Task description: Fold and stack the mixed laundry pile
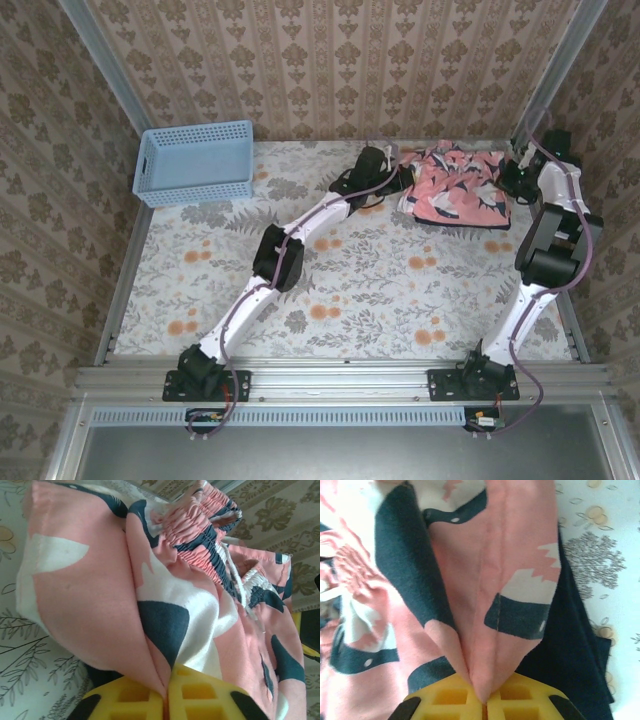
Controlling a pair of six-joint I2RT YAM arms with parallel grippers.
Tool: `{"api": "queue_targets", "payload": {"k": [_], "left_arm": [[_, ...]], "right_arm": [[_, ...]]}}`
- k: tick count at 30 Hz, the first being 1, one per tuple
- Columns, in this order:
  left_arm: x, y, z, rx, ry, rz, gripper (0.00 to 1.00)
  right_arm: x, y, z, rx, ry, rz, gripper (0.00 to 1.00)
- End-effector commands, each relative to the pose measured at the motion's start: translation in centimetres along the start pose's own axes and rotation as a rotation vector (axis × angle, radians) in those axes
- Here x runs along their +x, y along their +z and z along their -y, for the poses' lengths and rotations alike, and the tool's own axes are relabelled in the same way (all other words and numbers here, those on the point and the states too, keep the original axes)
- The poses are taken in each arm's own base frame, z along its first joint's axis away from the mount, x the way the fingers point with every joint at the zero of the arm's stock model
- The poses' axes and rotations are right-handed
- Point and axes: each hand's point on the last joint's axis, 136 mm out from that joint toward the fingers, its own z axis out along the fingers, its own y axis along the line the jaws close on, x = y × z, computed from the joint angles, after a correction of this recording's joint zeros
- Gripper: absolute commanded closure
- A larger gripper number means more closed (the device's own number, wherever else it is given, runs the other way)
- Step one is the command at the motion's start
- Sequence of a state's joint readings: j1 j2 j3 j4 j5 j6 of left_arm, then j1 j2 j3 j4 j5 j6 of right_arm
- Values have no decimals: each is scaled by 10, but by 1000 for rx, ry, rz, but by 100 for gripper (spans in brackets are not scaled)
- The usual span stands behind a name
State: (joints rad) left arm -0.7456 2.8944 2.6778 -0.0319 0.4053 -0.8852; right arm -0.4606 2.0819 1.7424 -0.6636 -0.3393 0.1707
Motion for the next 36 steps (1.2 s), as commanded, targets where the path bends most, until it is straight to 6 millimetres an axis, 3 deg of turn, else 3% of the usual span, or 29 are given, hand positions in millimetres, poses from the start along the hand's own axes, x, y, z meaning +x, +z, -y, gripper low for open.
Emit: {"api": "queue_targets", "payload": {"k": [1,2,3,4,6,7,10,15,18,21,25,27,29,32,36], "left_arm": [[-17,-2,13,42,-8,59,75],[-17,-2,13,44,-12,57,59],[-16,-2,14,50,-15,52,33],[-17,-3,14,49,-19,46,1],[-17,-7,18,50,-15,26,0],[-19,-11,21,48,-2,14,0],[-26,-31,28,2,66,-25,0],[-46,-94,29,-165,245,-3,0],[-57,-142,29,-229,309,23,0],[-61,-194,24,-270,352,52,0],[-50,-274,-3,-366,344,73,0],[-38,-316,-19,-412,311,79,0],[-30,-371,-49,-526,289,117,0],[-7,-435,-80,-673,291,163,0],[10,-505,-111,-826,256,268,0]], "right_arm": [[-3,11,27,80,41,23,74],[-4,11,28,86,46,26,63],[-5,10,27,87,50,29,48],[-6,7,26,86,50,35,29],[-10,-4,25,101,57,64,6],[-11,-11,25,111,59,83,0],[-15,-40,20,146,54,152,0],[-1,-82,-8,201,-34,235,0],[21,-97,-36,169,-104,281,0],[56,-102,-67,108,-206,330,0],[109,-101,-107,51,-398,416,0],[129,-94,-110,30,-429,457,0],[148,-87,-108,15,-443,500,0],[161,-82,-108,-26,-442,583,0],[166,-70,-113,-20,-499,638,0]]}}
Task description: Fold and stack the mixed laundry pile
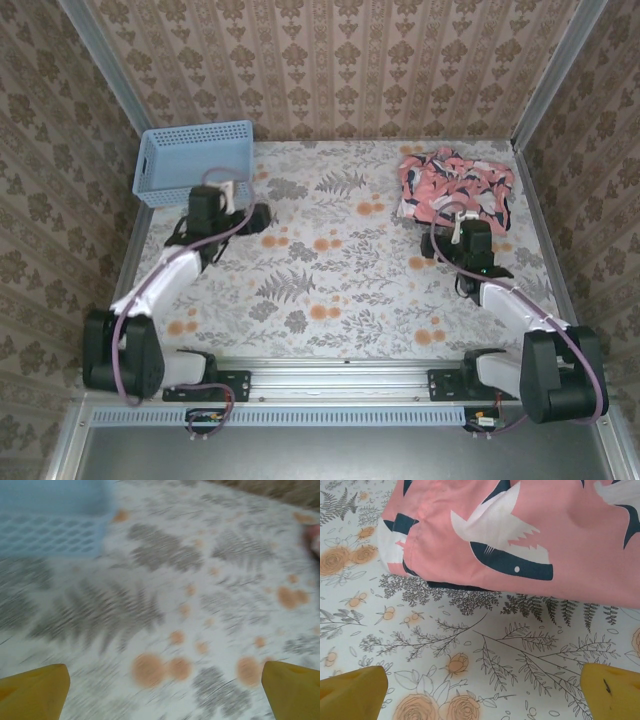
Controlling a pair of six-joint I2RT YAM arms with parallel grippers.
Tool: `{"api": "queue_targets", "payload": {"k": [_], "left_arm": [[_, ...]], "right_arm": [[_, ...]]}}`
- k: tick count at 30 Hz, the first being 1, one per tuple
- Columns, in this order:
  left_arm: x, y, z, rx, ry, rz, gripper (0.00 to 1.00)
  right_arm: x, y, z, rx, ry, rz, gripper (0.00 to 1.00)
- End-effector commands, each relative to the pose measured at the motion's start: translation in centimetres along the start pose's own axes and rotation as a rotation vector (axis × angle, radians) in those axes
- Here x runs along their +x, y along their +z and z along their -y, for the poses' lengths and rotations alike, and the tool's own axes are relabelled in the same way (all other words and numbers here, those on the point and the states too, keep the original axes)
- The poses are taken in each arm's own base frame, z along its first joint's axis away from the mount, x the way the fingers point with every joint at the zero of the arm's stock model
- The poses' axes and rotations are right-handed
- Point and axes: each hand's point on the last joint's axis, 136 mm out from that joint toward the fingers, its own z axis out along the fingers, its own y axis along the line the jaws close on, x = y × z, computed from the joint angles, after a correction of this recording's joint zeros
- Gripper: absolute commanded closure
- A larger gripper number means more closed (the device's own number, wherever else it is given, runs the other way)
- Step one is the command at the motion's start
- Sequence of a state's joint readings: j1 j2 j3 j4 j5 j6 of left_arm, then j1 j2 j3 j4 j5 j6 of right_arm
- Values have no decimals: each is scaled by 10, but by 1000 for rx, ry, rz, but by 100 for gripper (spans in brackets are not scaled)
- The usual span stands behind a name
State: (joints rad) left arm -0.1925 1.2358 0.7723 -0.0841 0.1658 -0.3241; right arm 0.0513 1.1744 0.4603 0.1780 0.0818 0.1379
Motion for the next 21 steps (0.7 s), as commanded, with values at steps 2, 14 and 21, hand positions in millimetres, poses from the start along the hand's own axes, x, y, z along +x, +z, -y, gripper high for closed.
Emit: {"api": "queue_targets", "payload": {"k": [2,14,21], "left_arm": [[3,-30,-57,-146,-30,107,0],[1,-20,-132,-396,87,322,0],[3,13,-126,-311,232,371,0]], "right_arm": [[-47,7,-4,47,-57,246,0],[-43,44,11,130,-70,262,0],[-33,45,18,74,-16,280,0]]}}
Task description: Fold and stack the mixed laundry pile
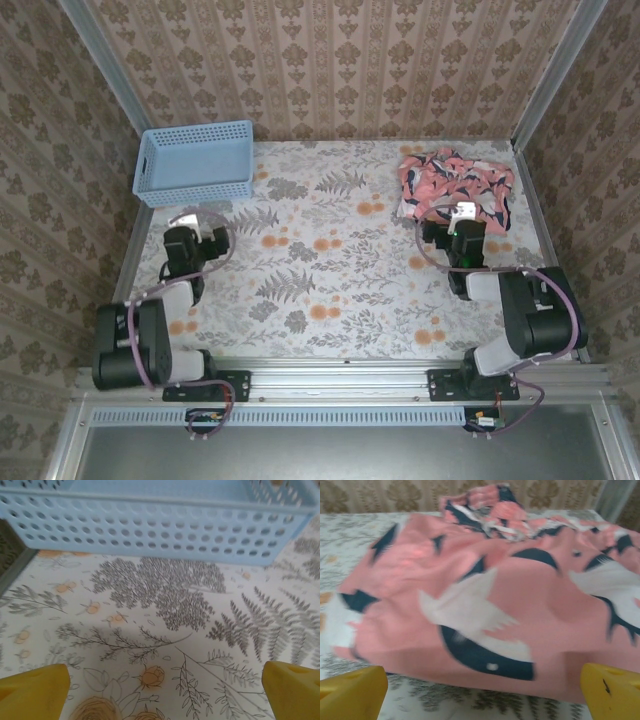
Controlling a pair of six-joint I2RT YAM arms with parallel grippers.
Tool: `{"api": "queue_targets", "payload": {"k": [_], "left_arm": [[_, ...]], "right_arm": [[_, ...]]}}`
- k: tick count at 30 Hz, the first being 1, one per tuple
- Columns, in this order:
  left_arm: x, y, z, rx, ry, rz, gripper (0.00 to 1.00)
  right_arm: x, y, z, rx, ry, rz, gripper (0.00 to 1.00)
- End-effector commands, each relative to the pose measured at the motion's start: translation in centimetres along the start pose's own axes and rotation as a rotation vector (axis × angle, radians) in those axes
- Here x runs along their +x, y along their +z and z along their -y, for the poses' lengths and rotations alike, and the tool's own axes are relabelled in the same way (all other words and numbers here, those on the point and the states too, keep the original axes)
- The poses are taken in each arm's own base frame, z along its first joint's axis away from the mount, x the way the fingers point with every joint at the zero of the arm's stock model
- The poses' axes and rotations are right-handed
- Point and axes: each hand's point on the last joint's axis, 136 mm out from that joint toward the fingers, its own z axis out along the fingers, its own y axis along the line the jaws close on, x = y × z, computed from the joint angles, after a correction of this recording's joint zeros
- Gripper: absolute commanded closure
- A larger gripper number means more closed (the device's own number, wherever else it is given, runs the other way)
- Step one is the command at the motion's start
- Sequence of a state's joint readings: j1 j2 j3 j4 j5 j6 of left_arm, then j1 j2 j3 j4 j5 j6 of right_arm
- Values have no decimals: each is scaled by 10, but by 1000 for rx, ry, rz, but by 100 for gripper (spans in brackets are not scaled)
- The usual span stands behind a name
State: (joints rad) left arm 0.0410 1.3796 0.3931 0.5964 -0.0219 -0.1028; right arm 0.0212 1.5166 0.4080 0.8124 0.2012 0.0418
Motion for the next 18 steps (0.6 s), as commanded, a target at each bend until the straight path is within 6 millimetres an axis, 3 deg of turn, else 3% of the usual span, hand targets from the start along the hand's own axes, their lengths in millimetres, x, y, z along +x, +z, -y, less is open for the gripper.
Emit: {"api": "queue_targets", "payload": {"k": [1,3,18], "left_arm": [[-20,5,15,80,112,182,0],[-19,2,21,106,141,257,0],[-15,13,24,74,167,162,0]], "right_arm": [[-6,-1,-6,-34,31,47,0],[-5,-2,-6,-19,25,39,0],[-5,-1,-7,-22,21,40,0]]}}
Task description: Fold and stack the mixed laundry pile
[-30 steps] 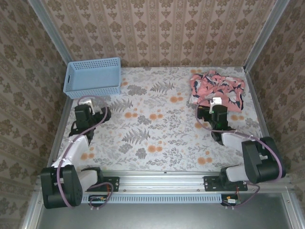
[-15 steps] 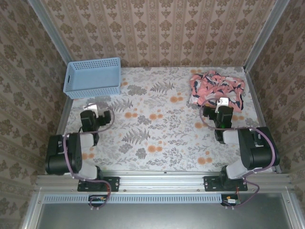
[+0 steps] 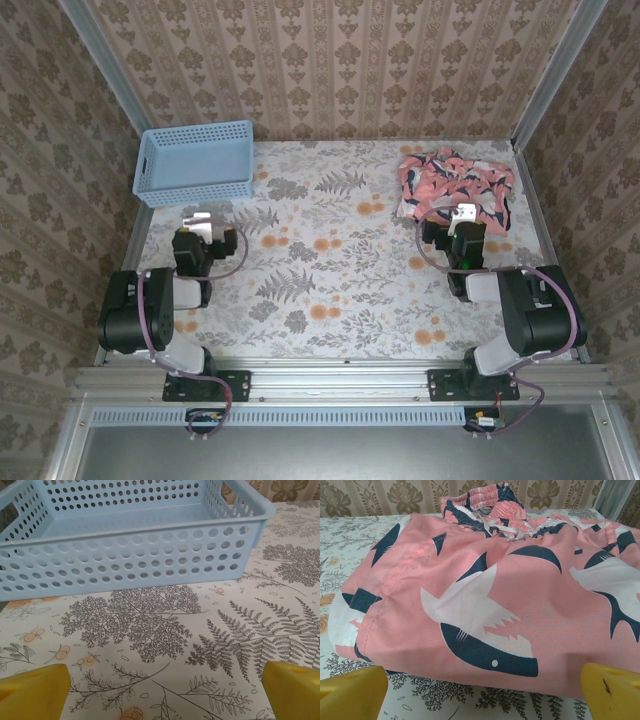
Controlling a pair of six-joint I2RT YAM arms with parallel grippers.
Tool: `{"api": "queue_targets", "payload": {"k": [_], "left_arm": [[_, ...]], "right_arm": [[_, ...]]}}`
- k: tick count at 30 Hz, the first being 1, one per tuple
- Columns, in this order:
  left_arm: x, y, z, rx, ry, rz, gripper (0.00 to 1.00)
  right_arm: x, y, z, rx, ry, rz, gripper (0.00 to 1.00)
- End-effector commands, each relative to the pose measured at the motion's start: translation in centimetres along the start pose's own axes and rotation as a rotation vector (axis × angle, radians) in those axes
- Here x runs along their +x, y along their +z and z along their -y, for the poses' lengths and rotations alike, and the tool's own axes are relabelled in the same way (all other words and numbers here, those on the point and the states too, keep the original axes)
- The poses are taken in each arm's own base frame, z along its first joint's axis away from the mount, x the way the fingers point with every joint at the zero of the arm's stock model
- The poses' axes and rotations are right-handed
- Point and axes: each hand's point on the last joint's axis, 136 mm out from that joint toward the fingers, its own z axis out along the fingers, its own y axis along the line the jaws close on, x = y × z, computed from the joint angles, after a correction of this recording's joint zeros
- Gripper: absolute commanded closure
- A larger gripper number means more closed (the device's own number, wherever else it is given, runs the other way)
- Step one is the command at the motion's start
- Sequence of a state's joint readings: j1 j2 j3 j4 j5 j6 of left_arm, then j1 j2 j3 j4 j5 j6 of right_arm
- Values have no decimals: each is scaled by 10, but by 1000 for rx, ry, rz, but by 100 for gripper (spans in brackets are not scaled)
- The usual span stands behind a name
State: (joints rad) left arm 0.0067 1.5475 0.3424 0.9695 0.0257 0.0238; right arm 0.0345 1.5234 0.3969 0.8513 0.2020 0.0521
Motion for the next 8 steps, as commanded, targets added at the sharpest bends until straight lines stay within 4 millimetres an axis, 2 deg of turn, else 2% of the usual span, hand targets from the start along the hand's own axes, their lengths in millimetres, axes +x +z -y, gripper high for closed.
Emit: {"api": "queue_targets", "payload": {"k": [1,8], "left_arm": [[-5,1,1,-5,28,6,0],[-5,1,1,-6,29,4,0]], "right_arm": [[-3,1,-2,-10,11,18,0],[-3,0,-3,-15,9,19,0]]}}
